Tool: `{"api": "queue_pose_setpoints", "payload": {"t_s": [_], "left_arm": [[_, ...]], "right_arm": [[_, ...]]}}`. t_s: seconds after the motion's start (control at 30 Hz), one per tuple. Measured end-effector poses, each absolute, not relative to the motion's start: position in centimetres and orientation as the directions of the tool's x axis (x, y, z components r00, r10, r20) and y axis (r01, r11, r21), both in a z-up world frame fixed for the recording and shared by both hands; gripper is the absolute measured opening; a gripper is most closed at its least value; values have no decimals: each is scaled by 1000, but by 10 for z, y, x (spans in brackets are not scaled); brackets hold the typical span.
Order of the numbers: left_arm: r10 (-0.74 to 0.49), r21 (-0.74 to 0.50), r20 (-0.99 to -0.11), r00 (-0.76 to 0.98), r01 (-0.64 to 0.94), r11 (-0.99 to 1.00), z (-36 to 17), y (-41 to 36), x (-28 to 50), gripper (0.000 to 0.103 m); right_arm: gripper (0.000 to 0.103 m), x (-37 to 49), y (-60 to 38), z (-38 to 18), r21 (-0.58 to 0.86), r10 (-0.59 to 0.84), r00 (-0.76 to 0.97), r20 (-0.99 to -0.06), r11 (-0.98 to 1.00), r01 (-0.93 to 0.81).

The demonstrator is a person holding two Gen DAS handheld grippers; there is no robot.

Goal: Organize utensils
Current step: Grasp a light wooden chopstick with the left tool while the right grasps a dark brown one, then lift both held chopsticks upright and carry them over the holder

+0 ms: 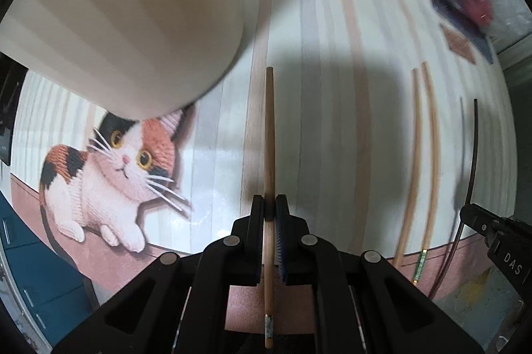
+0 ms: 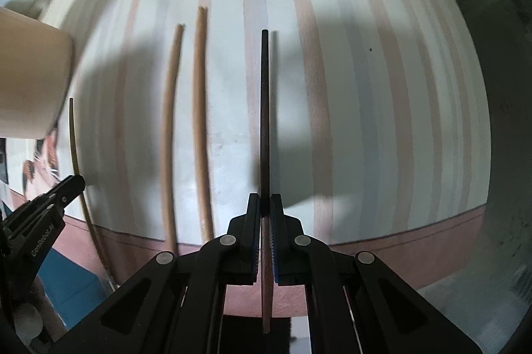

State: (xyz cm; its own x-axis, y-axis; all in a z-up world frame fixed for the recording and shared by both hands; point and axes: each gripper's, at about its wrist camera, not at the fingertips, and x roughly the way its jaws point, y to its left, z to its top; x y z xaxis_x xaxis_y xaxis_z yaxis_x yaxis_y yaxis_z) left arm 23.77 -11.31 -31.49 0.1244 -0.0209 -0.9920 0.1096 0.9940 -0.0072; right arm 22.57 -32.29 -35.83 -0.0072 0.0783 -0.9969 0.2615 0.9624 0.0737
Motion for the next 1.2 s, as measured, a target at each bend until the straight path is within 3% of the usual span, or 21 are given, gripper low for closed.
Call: {"api": "queue_pose_setpoints", "payload": {"t_s": [0.6, 1.2], "left_arm": [[-98, -32, -894, 437, 156, 987, -195, -112, 215, 4], [-148, -122, -726, 672, 86, 989, -47, -75, 220, 4]], "right_arm": [[5, 192, -308, -235, 66, -26, 366, -930, 970, 236], [5, 229, -266, -116, 232, 150, 590, -793, 971, 64]]}}
